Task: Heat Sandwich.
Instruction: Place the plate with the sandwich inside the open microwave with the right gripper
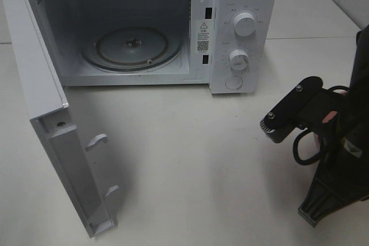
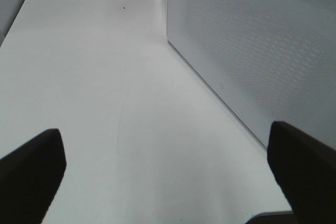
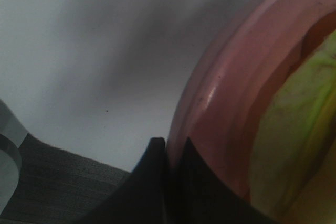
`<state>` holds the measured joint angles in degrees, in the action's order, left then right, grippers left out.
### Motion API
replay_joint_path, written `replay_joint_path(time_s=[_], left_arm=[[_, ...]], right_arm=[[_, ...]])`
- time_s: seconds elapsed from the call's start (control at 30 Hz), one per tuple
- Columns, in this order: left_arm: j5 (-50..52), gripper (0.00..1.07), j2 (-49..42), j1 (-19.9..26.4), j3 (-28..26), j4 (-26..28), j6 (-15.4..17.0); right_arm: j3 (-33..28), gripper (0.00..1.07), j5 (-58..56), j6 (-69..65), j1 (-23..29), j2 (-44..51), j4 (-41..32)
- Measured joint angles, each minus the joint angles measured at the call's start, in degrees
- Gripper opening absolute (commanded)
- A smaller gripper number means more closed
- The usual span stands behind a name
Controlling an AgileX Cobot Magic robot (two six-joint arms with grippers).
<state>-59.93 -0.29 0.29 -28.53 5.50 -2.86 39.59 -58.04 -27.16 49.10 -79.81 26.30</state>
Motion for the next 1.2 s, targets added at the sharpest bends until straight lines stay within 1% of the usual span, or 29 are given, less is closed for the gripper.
replay_joint_path(time_s=[0.03, 0.13, 0.17, 0.23, 0.3, 0.33, 0.43, 0.47, 0.5, 0.63, 0.8, 1.0, 1.2], left_arm=[[0.00, 1.06, 0.00, 0.00, 0.00, 0.00, 0.00], [0.00, 1.06, 0.00, 0.00, 0.00, 0.00, 0.00], [0.00, 1.06, 0.00, 0.00, 0.00, 0.00, 0.00], [0.00, 1.06, 0.00, 0.00, 0.00, 0.00, 0.00], [0.00, 1.06, 0.00, 0.00, 0.00, 0.00, 0.00], [0.00, 1.06, 0.00, 0.00, 0.00, 0.00, 0.00], [0.00, 1.06, 0.00, 0.00, 0.00, 0.00, 0.00], [0.00, 1.06, 0.00, 0.00, 0.00, 0.00, 0.00], [0.00, 1.06, 0.00, 0.00, 0.00, 0.00, 0.00], [0.00, 1.06, 0.00, 0.00, 0.00, 0.00, 0.00], [0.00, 1.06, 0.00, 0.00, 0.00, 0.00, 0.00], [0.00, 1.06, 0.00, 0.00, 0.00, 0.00, 0.00], [0.00, 1.06, 0.00, 0.00, 0.00, 0.00, 0.00]], right_arm=[[0.00, 0.01, 0.00, 0.00, 0.00, 0.00, 0.00], [0.00, 0.01, -0.06, -0.46, 2.35, 0.06, 0.00], [0.00, 0.02, -0.23, -0.57, 3.90, 0.11, -0.06], [0.00, 0.02, -0.34, -0.63, 4.76, 0.11, -0.06], [0.00, 0.02, -1.20, -0.97, 7.22, 0.11, -0.06], [0.00, 0.02, -1.20, -0.97, 7.22, 0.11, -0.06], [0.00, 0.02, -1.32, -1.09, 9.63, 0.11, -0.06], [0.00, 0.02, -1.32, -0.86, 11.17, 0.11, -0.06], [0.00, 0.02, -1.32, -0.86, 11.17, 0.11, -0.06], [0.00, 0.02, -1.38, 2.98, 14.38, 0.11, -0.06], [0.00, 0.02, -1.09, 8.31, 16.16, 0.11, 0.00], [0.00, 0.02, 0.29, 12.83, 16.21, 0.11, 0.11], [0.00, 0.03, 5.33, 21.31, 16.21, 0.11, 0.11]])
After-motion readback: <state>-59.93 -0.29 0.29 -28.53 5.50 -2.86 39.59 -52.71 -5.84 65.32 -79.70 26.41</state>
